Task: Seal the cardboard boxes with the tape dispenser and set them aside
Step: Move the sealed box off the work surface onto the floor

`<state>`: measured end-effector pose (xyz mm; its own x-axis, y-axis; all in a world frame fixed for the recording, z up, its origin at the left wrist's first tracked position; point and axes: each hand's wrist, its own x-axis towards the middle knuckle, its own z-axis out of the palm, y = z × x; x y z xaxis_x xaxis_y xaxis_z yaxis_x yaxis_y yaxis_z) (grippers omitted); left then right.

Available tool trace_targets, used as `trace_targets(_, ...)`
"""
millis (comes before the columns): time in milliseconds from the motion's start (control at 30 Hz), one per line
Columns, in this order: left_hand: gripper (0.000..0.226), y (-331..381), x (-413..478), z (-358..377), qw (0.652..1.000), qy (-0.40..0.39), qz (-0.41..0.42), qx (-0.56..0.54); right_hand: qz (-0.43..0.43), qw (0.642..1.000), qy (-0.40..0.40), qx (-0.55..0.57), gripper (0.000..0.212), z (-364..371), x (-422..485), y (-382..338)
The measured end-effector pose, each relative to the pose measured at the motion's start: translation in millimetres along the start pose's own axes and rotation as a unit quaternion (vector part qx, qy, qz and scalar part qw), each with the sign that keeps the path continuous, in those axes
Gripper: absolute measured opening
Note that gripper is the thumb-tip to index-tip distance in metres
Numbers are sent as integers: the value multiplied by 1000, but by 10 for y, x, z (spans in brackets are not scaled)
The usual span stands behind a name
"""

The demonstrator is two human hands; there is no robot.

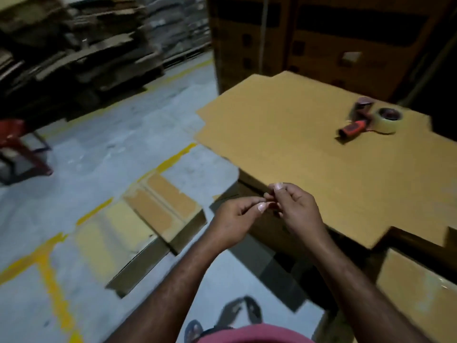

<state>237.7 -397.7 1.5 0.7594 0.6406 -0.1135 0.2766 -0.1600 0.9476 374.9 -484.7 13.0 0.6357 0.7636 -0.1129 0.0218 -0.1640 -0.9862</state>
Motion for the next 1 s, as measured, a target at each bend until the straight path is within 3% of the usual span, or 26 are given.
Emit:
trace_targets(200, 17, -849, -613, -1078, 982, 151, -110, -22, 35, 989, -134, -46, 26, 1517, 83, 155)
trace_targets(333, 17, -1348, -933, -1671, 961, 215, -167, -44, 47, 977, -185, -100, 27, 2354, 156, 376)
trace_targets(567, 21, -2007, -953, -2407, 932, 259, -242, -70, 81, 955, -226, -173, 46, 3324, 384, 757)
trace_targets(733, 22, -2408, -607, -2626, 913, 264, -293, -104, 99, 940, -229, -231, 43, 3657, 898, 1043)
trace_targets(900, 61, -2960, 61, -2830, 897, 287, -321, -100, 99, 921, -241, -290, 53, 3963, 1751, 1478)
trace_targets(1000, 52, -3280, 571, -2970, 889, 270, -362, -67, 129, 906, -250, -317, 51, 4198, 2324, 1935)
